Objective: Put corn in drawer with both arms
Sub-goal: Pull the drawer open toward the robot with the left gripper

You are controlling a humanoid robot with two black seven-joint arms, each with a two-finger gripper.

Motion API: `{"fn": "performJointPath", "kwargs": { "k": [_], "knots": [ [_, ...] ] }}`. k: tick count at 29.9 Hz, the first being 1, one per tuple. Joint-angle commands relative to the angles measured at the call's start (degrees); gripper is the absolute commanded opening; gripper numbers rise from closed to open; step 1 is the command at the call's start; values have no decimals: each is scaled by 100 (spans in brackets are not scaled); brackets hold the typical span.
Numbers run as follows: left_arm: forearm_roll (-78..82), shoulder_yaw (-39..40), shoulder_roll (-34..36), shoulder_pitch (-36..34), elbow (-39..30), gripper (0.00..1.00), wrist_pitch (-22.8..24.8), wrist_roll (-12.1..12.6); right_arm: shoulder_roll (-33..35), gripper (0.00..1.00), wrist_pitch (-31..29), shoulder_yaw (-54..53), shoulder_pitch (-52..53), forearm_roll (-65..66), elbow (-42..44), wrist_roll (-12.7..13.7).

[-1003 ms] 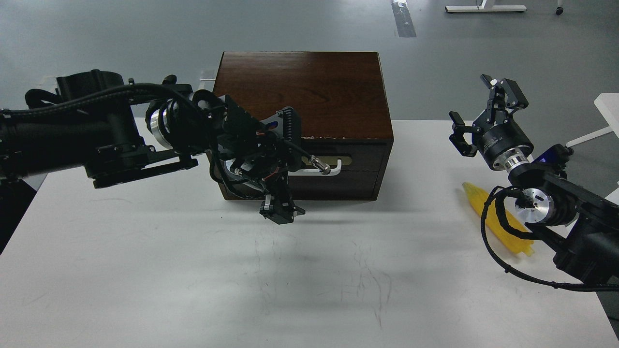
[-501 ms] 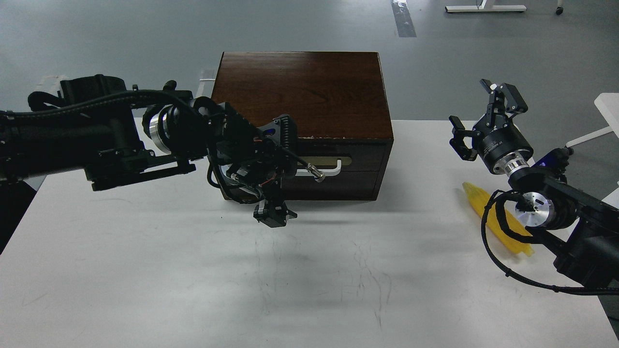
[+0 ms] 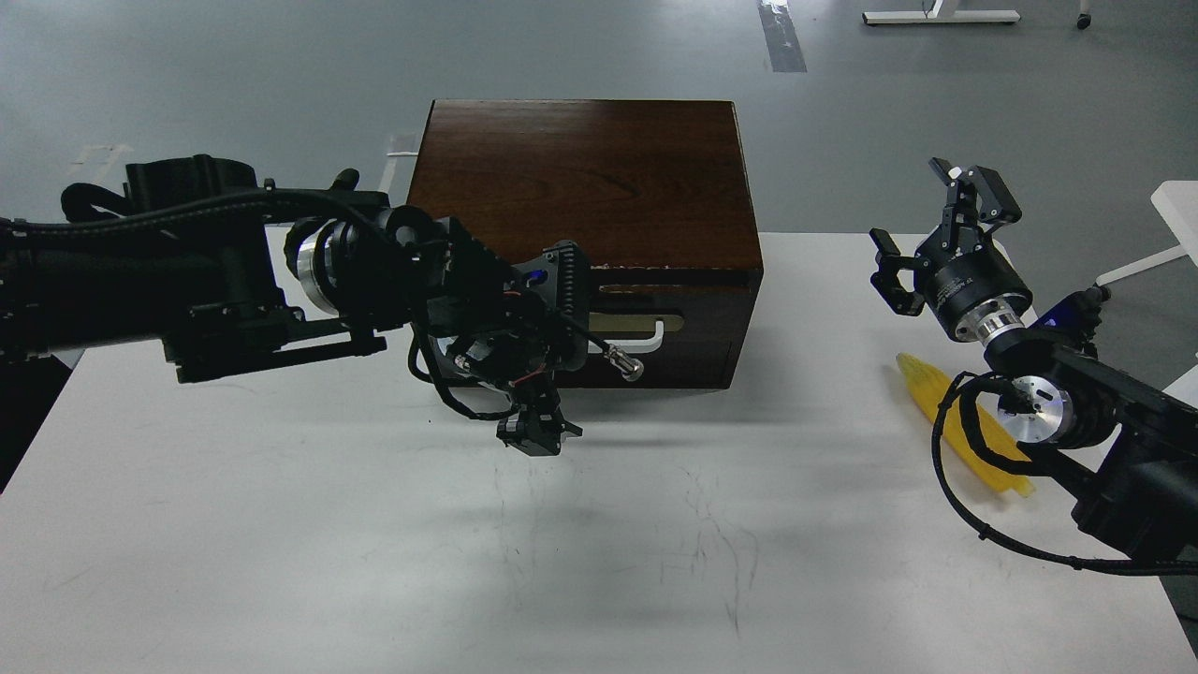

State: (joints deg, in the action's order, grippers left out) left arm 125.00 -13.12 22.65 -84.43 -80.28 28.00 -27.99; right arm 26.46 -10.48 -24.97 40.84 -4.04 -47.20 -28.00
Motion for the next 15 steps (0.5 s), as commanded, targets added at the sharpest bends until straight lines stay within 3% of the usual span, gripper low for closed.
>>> {"fn": "performJointPath", "kwargs": {
  "k": [1, 15],
  "knots": [
    [0, 2, 12, -65, -181, 98, 0, -1, 0, 100, 2, 0, -23, 0, 1, 0],
    [0, 2, 301, -162, -972, 98, 0, -1, 9, 100, 2, 0, -76, 0, 1, 0]
  ]
}}
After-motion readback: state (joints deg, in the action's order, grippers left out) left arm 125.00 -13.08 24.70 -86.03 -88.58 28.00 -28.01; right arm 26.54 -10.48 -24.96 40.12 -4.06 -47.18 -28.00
